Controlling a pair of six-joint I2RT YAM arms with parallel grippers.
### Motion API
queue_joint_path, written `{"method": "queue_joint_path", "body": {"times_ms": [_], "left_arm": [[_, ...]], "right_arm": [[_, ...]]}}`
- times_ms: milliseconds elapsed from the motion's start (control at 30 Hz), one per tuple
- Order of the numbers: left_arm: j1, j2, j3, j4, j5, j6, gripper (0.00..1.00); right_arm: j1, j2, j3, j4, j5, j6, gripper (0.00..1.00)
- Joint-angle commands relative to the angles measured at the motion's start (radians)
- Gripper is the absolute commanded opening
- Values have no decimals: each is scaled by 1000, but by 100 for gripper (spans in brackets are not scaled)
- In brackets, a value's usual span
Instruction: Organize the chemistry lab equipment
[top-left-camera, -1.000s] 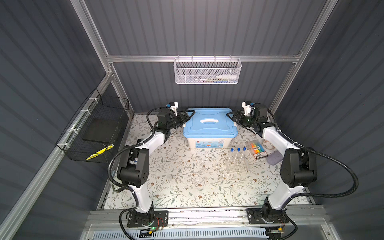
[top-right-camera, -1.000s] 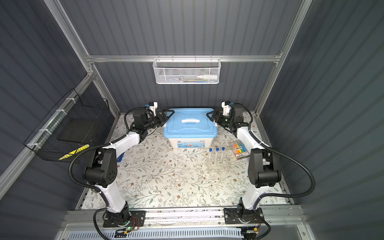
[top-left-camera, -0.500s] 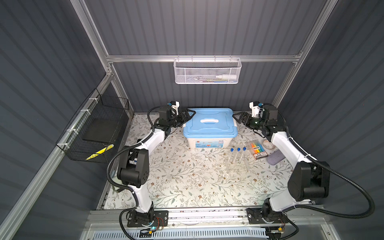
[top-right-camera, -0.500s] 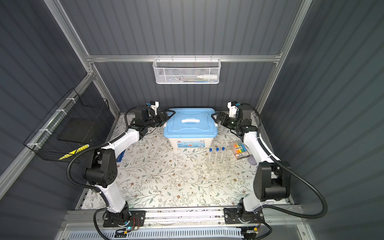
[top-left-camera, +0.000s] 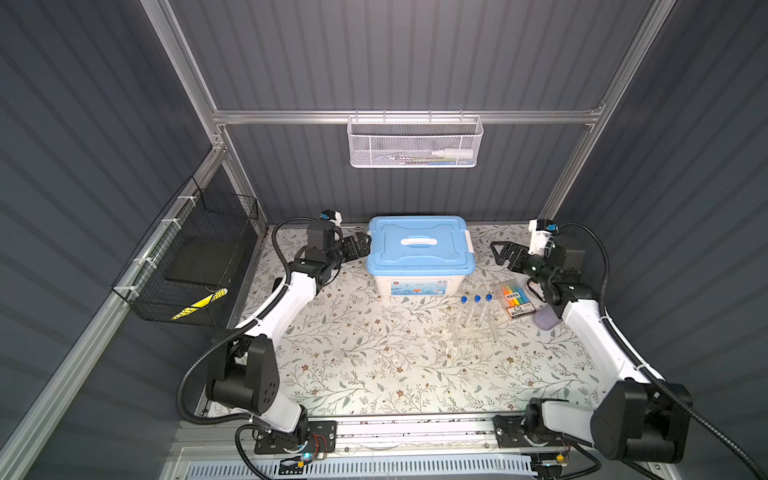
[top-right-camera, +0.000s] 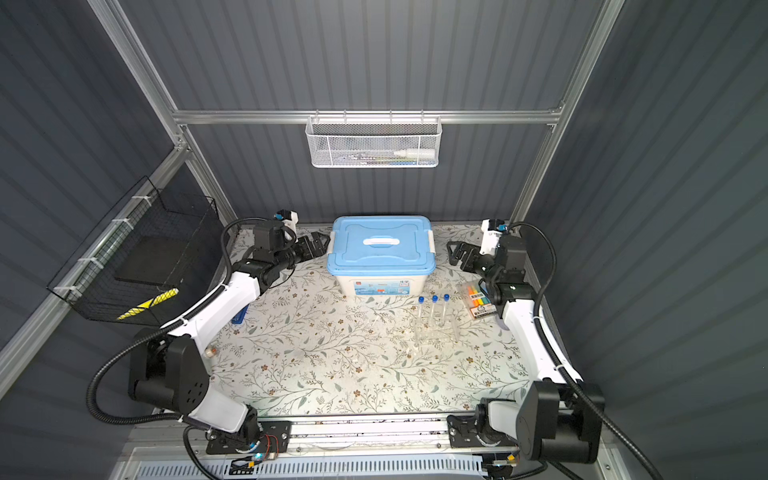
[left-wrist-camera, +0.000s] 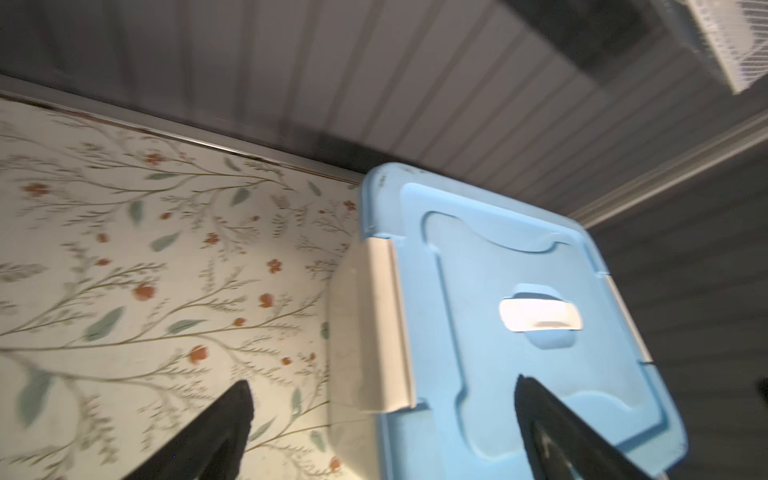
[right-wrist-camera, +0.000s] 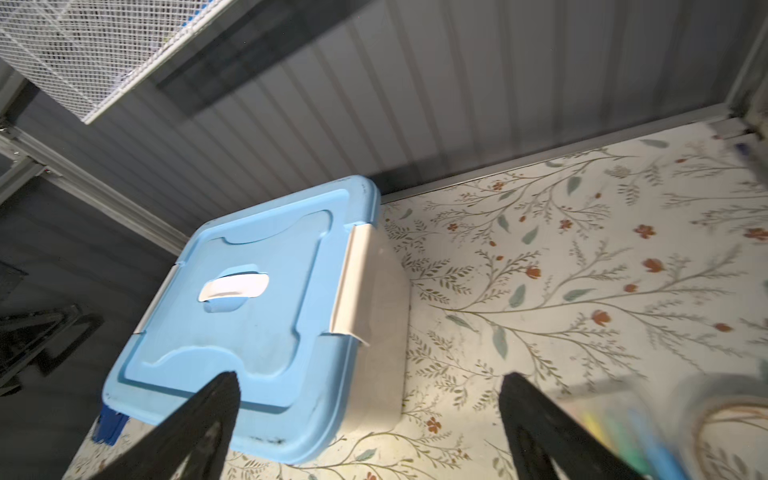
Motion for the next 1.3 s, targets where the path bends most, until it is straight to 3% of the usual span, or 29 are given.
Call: {"method": "queue_joint_path", "body": {"times_ms": [0, 267, 533, 833, 1100, 1267], "left_arm": [[10, -55, -67, -71, -254, 85, 100], [131, -167, -292, 32, -306, 98, 100], [151, -154, -379, 76, -381, 168, 100], [152, -163, -492, 185, -435, 224, 100], [152, -129, -522, 235, -500, 216, 100], [152, -129, -571, 330, -517, 219, 100]], "right_arm": [[-29, -55, -70, 59, 114, -44, 99], [-162, -181, -261, 169, 146, -28, 99], [-253, -233, -392, 219, 153, -60, 99], [-254, -253, -552, 417, 102, -62, 99], [-241, -200, -625, 567, 122, -62, 99], [-175, -136, -640, 651, 191, -110, 99]]}}
